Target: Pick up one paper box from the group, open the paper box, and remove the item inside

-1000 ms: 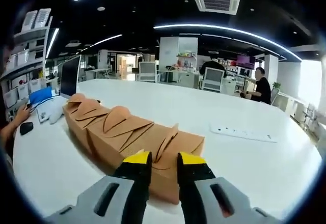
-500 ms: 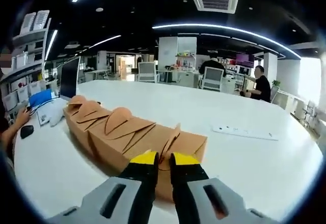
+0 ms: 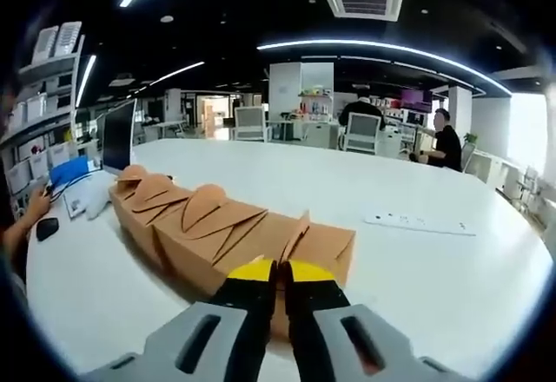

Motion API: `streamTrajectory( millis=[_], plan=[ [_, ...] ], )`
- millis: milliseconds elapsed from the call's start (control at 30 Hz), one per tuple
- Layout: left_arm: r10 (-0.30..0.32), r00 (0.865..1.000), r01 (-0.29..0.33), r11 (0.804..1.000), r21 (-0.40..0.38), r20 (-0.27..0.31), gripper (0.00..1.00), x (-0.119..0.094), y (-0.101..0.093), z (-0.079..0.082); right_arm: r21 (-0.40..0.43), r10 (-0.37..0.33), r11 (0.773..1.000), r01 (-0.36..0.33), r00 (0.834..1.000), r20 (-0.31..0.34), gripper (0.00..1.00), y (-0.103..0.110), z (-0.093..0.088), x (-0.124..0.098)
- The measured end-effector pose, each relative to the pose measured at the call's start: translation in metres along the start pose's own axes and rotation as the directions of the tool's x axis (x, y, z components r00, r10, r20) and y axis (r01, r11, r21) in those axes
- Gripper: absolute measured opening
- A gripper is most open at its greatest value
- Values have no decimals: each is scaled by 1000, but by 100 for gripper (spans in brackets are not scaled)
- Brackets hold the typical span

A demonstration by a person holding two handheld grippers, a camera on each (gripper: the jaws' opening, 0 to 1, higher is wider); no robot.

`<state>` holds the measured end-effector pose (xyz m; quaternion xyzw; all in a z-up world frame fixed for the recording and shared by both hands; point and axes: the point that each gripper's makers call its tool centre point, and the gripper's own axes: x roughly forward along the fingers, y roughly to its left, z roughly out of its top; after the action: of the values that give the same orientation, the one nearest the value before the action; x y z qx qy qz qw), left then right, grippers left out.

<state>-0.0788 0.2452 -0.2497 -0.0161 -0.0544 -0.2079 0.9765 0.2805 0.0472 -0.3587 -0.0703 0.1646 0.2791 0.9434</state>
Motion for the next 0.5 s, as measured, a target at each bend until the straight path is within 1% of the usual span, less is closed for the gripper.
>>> streamTrajectory(
  millis=[233,500],
  plan=[
    [-1,1000,1,1000,0,1,34,0,0,0,-3,-4,1000,4,1000,-2,5,-1,0,0],
    [1,1000,-1,1000,-4,1,34,0,1,0,11,-14,1000,14,1000,5,4,-7,2,3]
  ],
)
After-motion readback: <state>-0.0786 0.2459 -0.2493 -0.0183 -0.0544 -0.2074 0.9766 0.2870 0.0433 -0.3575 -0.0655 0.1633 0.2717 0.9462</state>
